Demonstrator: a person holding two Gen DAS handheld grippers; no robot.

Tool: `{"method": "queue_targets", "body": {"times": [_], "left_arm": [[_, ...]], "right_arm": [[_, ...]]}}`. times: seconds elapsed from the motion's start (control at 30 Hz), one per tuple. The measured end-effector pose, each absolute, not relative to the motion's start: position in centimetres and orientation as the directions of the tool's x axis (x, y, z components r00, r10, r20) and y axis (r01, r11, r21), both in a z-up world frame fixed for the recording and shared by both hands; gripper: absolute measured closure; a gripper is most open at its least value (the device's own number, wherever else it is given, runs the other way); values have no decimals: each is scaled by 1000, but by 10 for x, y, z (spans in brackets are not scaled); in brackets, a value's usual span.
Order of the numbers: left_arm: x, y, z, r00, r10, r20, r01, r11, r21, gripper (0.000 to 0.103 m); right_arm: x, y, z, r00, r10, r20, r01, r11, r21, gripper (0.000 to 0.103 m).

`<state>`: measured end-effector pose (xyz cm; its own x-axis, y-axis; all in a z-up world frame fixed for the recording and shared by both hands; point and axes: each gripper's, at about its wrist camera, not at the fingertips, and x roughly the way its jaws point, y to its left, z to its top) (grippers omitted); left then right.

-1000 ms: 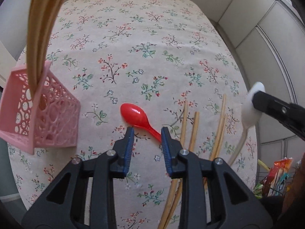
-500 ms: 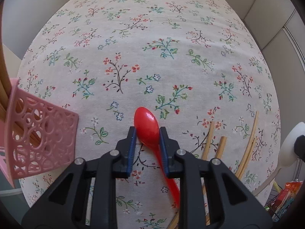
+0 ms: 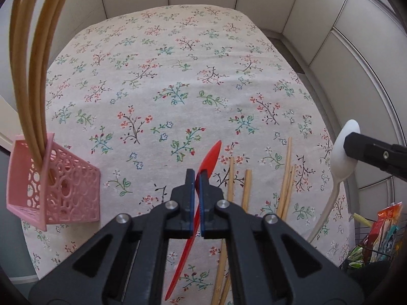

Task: Organize utensils
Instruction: 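Carry the red spoon with the left tool over the pink basket while the right tool carries the white spoon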

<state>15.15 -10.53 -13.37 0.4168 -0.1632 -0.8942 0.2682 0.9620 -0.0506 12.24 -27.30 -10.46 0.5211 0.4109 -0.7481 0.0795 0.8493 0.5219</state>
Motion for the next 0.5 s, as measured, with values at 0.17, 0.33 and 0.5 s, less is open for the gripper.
{"method": "queue_targets", "body": {"times": [0.17, 0.33, 0.5], "left_arm": [[139, -95, -105, 478, -251, -842, 313, 944, -104, 100], [122, -76, -62, 575, -360, -735, 367, 916, -161, 100], [106, -41, -17, 691, -440, -574, 384, 896, -224, 99]], "right_arm": [[120, -270, -94, 552, 412, -725, 66, 845, 531, 100], [115, -262, -73, 610, 411, -677, 24, 845, 535, 100], [113, -248, -56, 653, 418, -632, -27, 846, 532, 100]]}}
